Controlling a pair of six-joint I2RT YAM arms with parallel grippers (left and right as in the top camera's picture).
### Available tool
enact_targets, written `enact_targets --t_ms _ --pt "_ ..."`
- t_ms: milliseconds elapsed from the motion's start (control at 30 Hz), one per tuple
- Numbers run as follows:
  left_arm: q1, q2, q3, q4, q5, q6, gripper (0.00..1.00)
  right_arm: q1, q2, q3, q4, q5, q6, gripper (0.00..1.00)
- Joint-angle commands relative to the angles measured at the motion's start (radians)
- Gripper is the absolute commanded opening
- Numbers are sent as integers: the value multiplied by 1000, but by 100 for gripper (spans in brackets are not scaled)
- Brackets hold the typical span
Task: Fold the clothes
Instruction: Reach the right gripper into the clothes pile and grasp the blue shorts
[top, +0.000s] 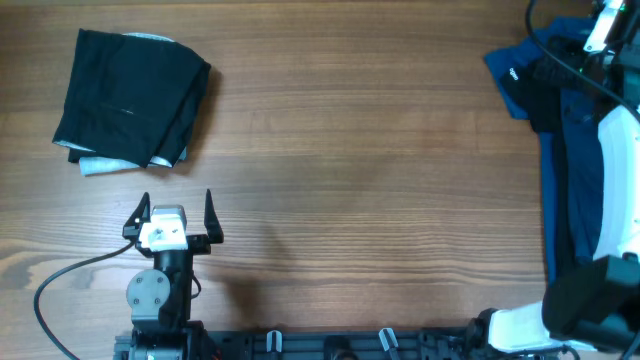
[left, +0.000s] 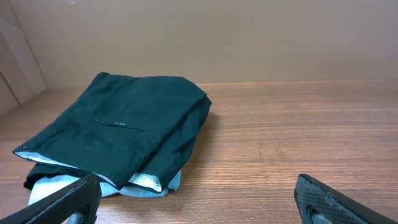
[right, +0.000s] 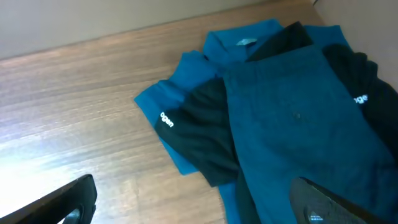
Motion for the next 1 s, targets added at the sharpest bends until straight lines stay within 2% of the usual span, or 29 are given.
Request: enact_targets --t_ms 0,400,500,967 --pt "-5 -6 -6 4 -2 16 100 2 60 22 30 -15 -21 100" --pt "-5 -6 -6 4 -2 16 100 -8 185 22 106 0 -31 100" --pt "-5 -6 -6 4 -2 16 100 -8 185 22 113 0 -72 100" --pt "-5 -6 -6 4 -2 16 100 -8 185 22 117 0 -73 100"
